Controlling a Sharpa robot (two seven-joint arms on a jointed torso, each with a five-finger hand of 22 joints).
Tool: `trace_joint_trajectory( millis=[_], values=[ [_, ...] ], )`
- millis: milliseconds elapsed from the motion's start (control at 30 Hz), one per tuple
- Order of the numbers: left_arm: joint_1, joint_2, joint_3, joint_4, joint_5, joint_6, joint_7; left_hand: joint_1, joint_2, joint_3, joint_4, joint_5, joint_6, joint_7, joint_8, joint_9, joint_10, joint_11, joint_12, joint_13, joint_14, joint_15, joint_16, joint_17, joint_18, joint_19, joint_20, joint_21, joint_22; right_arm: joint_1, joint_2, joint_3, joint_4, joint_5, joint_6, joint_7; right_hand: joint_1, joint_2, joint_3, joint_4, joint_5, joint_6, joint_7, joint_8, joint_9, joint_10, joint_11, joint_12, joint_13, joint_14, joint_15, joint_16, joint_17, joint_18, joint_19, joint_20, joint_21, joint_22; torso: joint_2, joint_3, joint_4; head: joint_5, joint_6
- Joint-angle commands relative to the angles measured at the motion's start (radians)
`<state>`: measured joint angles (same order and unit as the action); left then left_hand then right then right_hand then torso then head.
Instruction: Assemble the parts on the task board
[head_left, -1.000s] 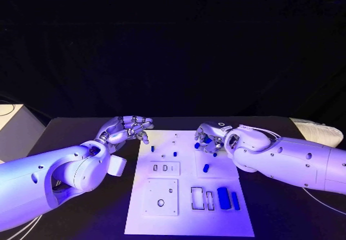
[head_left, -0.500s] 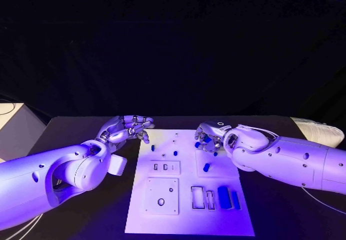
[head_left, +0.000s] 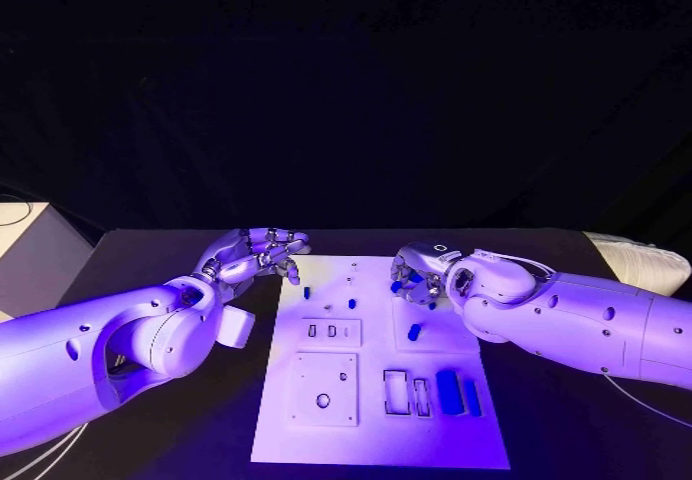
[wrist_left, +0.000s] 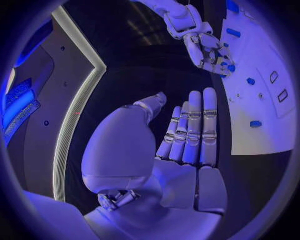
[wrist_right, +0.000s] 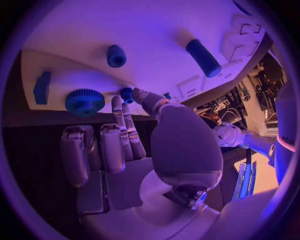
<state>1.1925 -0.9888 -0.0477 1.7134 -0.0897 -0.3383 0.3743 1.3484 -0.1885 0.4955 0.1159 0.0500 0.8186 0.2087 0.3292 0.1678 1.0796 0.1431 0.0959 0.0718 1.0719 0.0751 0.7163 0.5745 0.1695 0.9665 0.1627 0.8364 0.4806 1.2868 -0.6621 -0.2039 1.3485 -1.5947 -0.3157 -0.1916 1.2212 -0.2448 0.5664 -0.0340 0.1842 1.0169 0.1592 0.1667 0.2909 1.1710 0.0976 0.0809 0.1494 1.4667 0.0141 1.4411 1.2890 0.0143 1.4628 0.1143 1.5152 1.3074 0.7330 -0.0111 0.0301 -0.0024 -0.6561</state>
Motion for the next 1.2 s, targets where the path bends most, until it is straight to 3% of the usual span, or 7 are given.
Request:
trace_joint_trajectory(
  millis=[33, 567, 667, 733, 900, 1200],
  values=[
    [0.002, 0.001, 0.001, 0.002, 0.0, 0.025, 0.006, -0.01, 0.002, 0.005, 0.002, 0.001, 0.001, 0.009, -0.004, 0.002, 0.003, 0.006, -0.005, 0.001, -0.007, -0.002, 0.007, 0.002, 0.012, -0.008, 0.002, 0.003, 0.001, -0.002, 0.003, 0.0, -0.001, -0.019, 0.013, -0.008, 0.003, 0.009, 0.005, 0.005, -0.004, 0.009, -0.002, 0.006, 0.002, -0.003, -0.003, -0.004, 0.002, 0.042, 0.0, -0.006, -0.002, 0.01, 0.055, 0.003, -0.007, 0.154, 0.001, 0.0, -0.0003, 0.0, -0.001],
    [0.002, 0.001, 0.001, 0.0, 0.0, 0.03, 0.004, -0.01, 0.002, 0.005, 0.002, 0.001, 0.001, 0.009, -0.004, 0.002, 0.003, 0.006, -0.005, 0.001, -0.007, -0.002, 0.007, 0.002, 0.012, -0.008, 0.002, 0.003, 0.001, -0.004, 0.016, 0.0, -0.002, -0.019, 0.003, -0.017, -0.003, 0.008, 0.003, 0.01, -0.007, 0.011, -0.002, 0.01, 0.007, -0.001, -0.004, -0.002, 0.006, 0.038, -0.001, -0.012, -0.015, 0.014, 0.048, 0.002, -0.015, 0.14, 0.003, -0.0004, -0.0012, 0.004, -0.005],
    [0.002, 0.002, 0.001, -0.001, 0.0, 0.031, 0.003, -0.01, 0.003, 0.007, 0.001, 0.001, 0.001, 0.01, -0.004, 0.002, 0.003, 0.006, -0.005, 0.001, -0.007, -0.002, 0.008, 0.002, 0.012, -0.01, 0.002, 0.006, 0.002, -0.004, 0.018, 0.0, -0.001, -0.02, 0.005, -0.022, 0.008, 0.021, 0.015, 0.01, 0.009, 0.024, -0.009, 0.021, 0.017, 0.007, -0.009, 0.003, 0.011, 0.038, -0.005, -0.012, -0.013, 0.013, 0.05, 0.0, -0.013, 0.145, 0.003, -0.0005, -0.0011, 0.004, -0.006],
    [0.002, 0.002, 0.001, -0.001, 0.0, 0.031, 0.002, -0.01, 0.003, 0.007, 0.001, 0.001, 0.001, 0.01, -0.004, 0.002, 0.003, 0.006, -0.005, 0.001, -0.007, -0.002, 0.008, 0.002, 0.012, -0.01, 0.002, 0.006, 0.002, -0.004, 0.018, 0.0, -0.001, -0.025, 0.005, -0.029, 0.041, 0.05, 0.05, -0.004, -0.013, 0.044, -0.019, 0.041, 0.037, 0.03, -0.019, 0.013, 0.021, 0.04, -0.015, -0.011, -0.01, 0.011, 0.054, -0.008, -0.008, 0.153, 0.003, -0.0003, -0.0015, 0.005, -0.006],
    [0.002, 0.002, 0.001, -0.003, 0.001, 0.031, 0.001, -0.01, 0.003, 0.007, 0.001, 0.001, 0.001, 0.01, -0.004, 0.002, 0.003, 0.006, -0.005, 0.001, -0.007, -0.002, 0.008, 0.002, 0.012, -0.01, 0.002, 0.006, 0.002, -0.004, 0.017, 0.0, 0.001, -0.04, -0.014, -0.046, 0.096, 0.099, 0.1, -0.047, -0.017, 0.076, -0.032, 0.084, 0.082, 0.083, -0.039, 0.037, 0.043, 0.044, -0.032, -0.004, 0.003, 0.006, 0.064, -0.024, 0.004, 0.175, 0.004, -0.0003, -0.0014, 0.004, -0.007],
    [0.002, 0.004, 0.001, -0.004, 0.004, 0.033, 0.001, -0.01, 0.004, 0.008, 0.0, 0.001, 0.001, 0.01, -0.004, 0.002, 0.003, 0.006, -0.005, 0.001, -0.008, -0.001, 0.009, 0.003, 0.012, -0.011, 0.002, 0.007, 0.003, -0.006, 0.017, 0.0, 0.009, -0.052, -0.086, -0.069, 0.094, 0.105, 0.116, -0.062, -0.02, 0.074, -0.035, 0.099, 0.106, 0.097, -0.044, 0.044, 0.058, 0.045, -0.036, -0.002, 0.008, 0.005, 0.067, -0.03, 0.008, 0.183, 0.004, -0.0003, -0.0007, 0.003, -0.007]
  ],
)
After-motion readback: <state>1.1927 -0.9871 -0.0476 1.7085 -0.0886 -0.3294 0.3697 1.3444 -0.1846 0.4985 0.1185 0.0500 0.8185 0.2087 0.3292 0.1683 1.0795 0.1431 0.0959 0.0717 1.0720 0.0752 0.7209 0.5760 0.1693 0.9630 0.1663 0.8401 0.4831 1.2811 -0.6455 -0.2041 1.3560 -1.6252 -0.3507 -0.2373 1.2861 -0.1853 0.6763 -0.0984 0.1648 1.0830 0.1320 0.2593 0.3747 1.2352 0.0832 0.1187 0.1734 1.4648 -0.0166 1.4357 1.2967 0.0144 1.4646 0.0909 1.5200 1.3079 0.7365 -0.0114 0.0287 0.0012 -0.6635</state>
